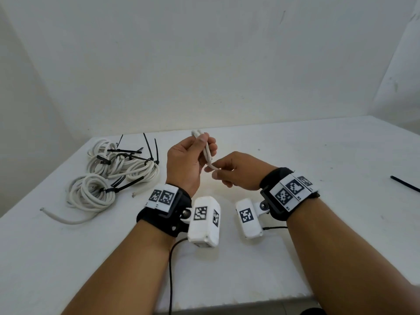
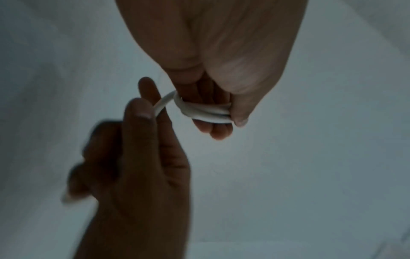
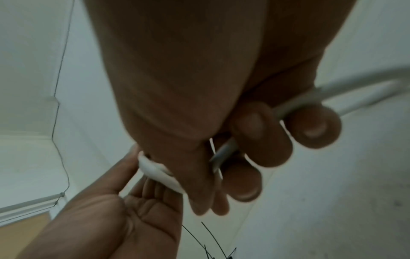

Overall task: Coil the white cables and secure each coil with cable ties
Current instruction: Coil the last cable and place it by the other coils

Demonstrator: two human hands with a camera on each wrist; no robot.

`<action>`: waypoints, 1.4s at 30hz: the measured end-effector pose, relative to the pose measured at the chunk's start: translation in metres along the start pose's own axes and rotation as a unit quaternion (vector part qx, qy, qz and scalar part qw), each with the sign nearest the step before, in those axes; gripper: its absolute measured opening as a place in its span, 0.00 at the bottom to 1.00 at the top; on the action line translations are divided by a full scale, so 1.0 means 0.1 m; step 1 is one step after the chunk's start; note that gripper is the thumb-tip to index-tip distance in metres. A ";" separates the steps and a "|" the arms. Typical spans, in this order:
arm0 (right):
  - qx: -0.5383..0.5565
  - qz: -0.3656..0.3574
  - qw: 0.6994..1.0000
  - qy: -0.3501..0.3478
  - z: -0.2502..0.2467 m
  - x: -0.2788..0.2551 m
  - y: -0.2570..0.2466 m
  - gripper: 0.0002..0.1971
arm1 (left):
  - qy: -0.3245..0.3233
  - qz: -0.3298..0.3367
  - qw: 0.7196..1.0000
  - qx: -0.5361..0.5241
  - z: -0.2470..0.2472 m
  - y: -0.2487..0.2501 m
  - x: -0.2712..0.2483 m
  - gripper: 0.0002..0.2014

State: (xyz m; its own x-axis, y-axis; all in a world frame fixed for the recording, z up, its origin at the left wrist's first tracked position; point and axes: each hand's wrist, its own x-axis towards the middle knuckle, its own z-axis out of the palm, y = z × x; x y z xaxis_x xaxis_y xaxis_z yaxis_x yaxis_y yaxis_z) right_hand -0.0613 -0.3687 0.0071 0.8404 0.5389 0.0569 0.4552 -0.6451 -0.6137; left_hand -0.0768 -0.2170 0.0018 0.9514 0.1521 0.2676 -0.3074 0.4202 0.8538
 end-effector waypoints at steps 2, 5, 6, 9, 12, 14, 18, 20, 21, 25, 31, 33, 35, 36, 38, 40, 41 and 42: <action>-0.035 -0.001 0.999 -0.007 0.01 -0.01 -0.02 0.11 | 0.015 0.045 0.989 0.140 -0.03 -0.04 0.00 0.08; -0.083 -0.018 0.996 -0.013 0.01 -0.03 -0.06 0.12 | 0.012 0.099 0.955 0.278 -0.03 -0.09 -0.02 0.08; -0.087 -0.020 0.996 -0.013 0.01 -0.04 -0.07 0.11 | 0.016 0.112 0.943 0.313 -0.04 -0.10 -0.02 0.08; -0.068 -0.031 0.997 0.028 0.00 -0.05 -0.07 0.07 | -0.007 0.133 0.899 0.417 -0.13 -0.13 0.05 0.10; -0.009 -0.040 0.994 0.101 -0.04 -0.07 -0.06 0.05 | -0.119 0.069 0.819 0.557 -0.17 -0.15 0.07 0.14; 0.021 -0.046 0.990 0.133 -0.09 -0.08 -0.01 0.08 | -0.187 0.006 0.803 0.566 -0.15 -0.13 0.04 0.17; 0.087 -0.065 0.972 0.207 -0.19 -0.12 0.08 0.10 | -0.204 -0.061 0.885 0.415 -0.07 -0.04 -0.05 0.19; 0.126 -0.070 0.962 0.233 -0.21 -0.13 0.09 0.06 | -0.172 -0.079 0.918 0.348 -0.03 -0.02 -0.10 0.18; 0.145 -0.073 0.957 0.242 -0.21 -0.13 0.10 0.05 | -0.160 -0.096 0.934 0.303 -0.02 -0.02 -0.11 0.18; 0.214 -0.086 0.937 0.264 -0.21 -0.12 0.09 0.02 | -0.170 -0.110 0.969 0.143 -0.05 -0.04 -0.05 0.21; 0.255 -0.036 0.938 0.231 -0.15 -0.09 0.12 0.08 | -0.152 -0.080 0.984 -0.052 -0.03 0.02 -0.01 0.18; 0.183 -0.021 0.963 0.196 -0.10 -0.10 0.08 0.10 | -0.140 -0.071 0.981 -0.111 -0.01 0.03 0.00 0.18; 0.118 0.007 0.984 0.132 -0.03 -0.10 -0.02 0.14 | -0.123 -0.054 0.980 -0.146 -0.02 0.03 0.03 0.18; 0.096 0.017 0.990 0.101 -0.01 -0.10 -0.06 0.15 | -0.110 -0.043 0.982 -0.148 -0.03 0.03 0.04 0.18; 0.044 0.034 0.998 0.042 0.03 -0.07 -0.11 0.14 | -0.082 -0.024 0.988 -0.126 -0.06 0.01 0.07 0.16; -0.029 0.061 0.998 0.000 0.05 -0.05 -0.15 0.13 | -0.050 -0.007 0.995 -0.083 -0.06 -0.03 0.07 0.15; -0.069 0.071 0.995 -0.009 0.07 -0.05 -0.17 0.14 | -0.031 0.001 0.998 -0.049 -0.05 -0.05 0.07 0.14; -0.108 0.072 0.991 -0.008 0.08 -0.05 -0.19 0.16 | -0.013 0.011 1.000 0.004 -0.04 -0.09 0.07 0.15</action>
State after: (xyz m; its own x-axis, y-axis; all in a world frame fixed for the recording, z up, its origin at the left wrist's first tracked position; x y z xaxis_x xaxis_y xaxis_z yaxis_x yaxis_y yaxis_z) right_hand -0.0763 -0.3543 0.0119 0.8975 0.4398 -0.0323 0.3845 -0.8163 -0.4310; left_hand -0.0680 -0.2159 -0.0057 0.9448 0.1376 0.2973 -0.3276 0.4095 0.8515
